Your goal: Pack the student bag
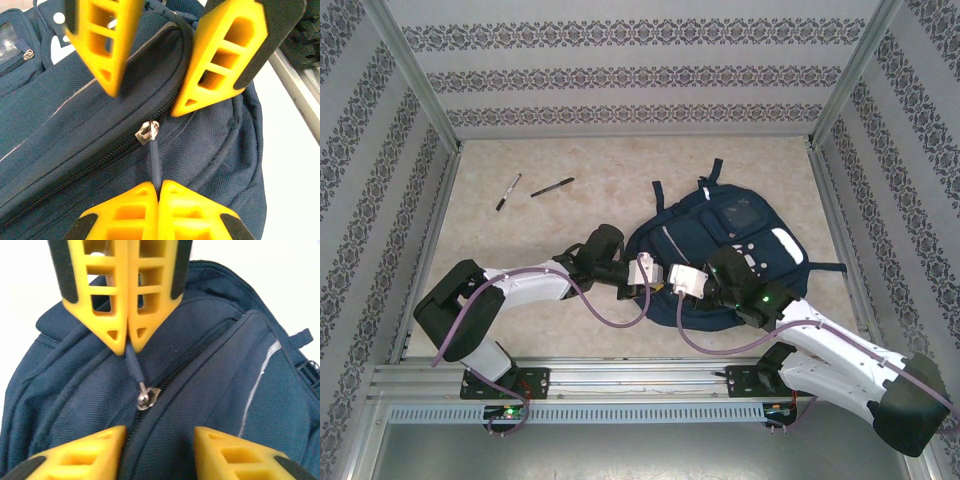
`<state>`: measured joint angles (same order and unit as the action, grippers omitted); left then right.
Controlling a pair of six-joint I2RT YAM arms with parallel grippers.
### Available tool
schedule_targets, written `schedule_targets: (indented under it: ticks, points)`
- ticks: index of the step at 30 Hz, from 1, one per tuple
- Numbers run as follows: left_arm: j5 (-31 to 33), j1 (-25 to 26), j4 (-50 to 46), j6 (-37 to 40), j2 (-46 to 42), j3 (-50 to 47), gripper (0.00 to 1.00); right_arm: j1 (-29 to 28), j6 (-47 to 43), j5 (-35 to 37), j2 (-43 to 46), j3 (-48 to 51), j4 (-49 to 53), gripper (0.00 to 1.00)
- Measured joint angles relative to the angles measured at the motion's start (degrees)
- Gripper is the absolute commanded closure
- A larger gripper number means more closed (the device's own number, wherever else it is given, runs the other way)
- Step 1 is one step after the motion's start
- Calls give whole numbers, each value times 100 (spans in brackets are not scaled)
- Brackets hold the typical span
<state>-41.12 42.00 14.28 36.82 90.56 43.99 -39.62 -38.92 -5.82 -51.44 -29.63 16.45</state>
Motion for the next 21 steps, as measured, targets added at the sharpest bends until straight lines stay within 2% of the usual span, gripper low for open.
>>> schedule_targets:
  ticks: [2,8,14,18,19,21]
  points:
    - [48,0,4,-17,-11,-4,100,-42,42,44,-33,13,11,100]
    - [623,-157,-365,-96,-107,55,100,-61,-721,-243,267,11,317,100]
    - [1029,-951,-444,-151,-264,-90,100,50,-1657,-634,479,-26,787,100]
    - [1364,-1141,-490,-146,-448,-216,100,92,-2135,-855,533,-42,999,100]
    - [1401,-1172,-553,-133,-494,-221,100,90,-2216,-872,551,-42,1038,90]
    - [1370,-1204,-667,-107,-586,-232,100,129,-2240,-929,568,-39,1045,59]
